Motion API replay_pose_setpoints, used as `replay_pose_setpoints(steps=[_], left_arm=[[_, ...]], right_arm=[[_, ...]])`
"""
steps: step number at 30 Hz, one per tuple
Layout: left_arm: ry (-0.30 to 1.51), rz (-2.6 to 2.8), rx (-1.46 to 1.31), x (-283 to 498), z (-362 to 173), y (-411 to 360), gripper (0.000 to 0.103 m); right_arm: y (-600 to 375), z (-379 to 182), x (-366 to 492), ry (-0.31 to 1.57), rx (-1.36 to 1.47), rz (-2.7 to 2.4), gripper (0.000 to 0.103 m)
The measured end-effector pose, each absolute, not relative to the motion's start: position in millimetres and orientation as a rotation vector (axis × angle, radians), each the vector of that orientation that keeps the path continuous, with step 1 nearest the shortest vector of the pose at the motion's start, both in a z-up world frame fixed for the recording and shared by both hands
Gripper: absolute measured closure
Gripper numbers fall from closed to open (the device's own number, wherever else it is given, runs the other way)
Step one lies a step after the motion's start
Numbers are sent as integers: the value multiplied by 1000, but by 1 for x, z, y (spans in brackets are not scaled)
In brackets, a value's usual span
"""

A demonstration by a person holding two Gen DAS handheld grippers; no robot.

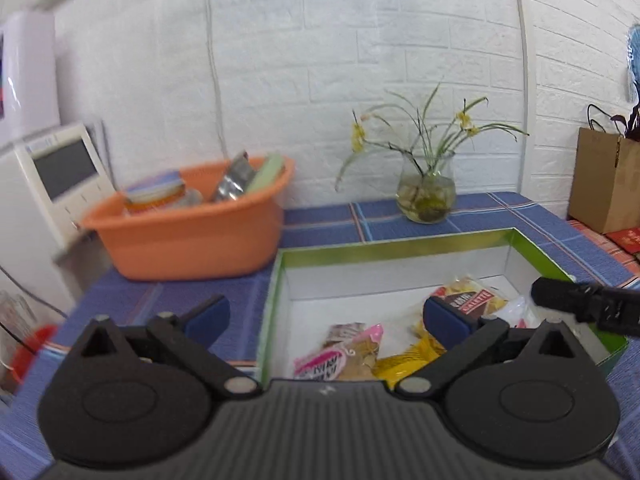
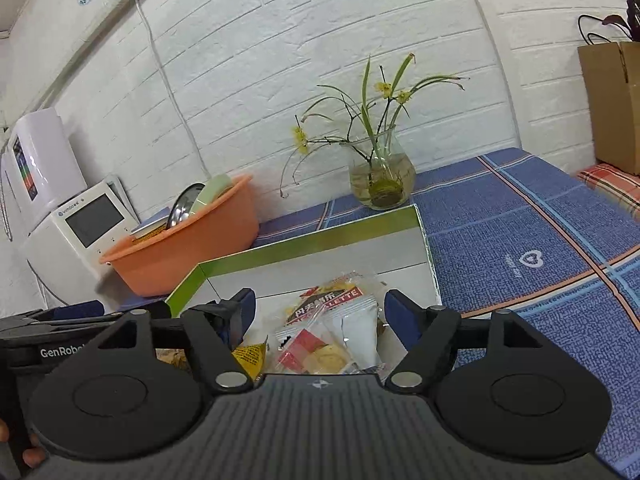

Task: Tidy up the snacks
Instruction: 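Carry the pink bread bag with left gripper while right carries the pastry into the green box, open both, then grasp the chocolate-chip cake packet with left gripper while right grasps the orange printed snack bag, then carry the cake packet with left gripper while right carries the orange bag into the box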

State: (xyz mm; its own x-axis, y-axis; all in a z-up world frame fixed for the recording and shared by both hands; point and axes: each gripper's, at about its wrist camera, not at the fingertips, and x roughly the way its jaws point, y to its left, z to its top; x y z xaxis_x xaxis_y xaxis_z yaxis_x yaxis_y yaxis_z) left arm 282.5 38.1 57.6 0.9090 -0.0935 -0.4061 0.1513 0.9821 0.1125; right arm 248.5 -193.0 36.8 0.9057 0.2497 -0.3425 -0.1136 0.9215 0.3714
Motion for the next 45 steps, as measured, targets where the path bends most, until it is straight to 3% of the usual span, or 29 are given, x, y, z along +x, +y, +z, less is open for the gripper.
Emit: replay_pose_setpoints(steps=[6,13,24,31,37,39,40,45], left_arm=[[418,-144,121,242,69,64,0],[508,-84,88,188,22,105,0],[587,-280,113,183,-16,98,0],[573,-332,216,179,-29,80,0],[614,-392,108,190,-32,93,1],[658,-439,17,195,-33,102,13],[661,-458,-10,195,-32,106,28],[697,-470,-86,186,-29,126,37]], right_arm=[[-194,63,228,365,390,356,0],[-165,81,195,350,289,482,0],[-120,14,153,546,196,461,0],[-94,-3,173,628,115,435,0],[-111,-5,171,628,201,476,0],[-119,-5,167,636,261,483,2],[-124,-4,164,634,296,486,3],[-150,5,138,553,396,481,3]])
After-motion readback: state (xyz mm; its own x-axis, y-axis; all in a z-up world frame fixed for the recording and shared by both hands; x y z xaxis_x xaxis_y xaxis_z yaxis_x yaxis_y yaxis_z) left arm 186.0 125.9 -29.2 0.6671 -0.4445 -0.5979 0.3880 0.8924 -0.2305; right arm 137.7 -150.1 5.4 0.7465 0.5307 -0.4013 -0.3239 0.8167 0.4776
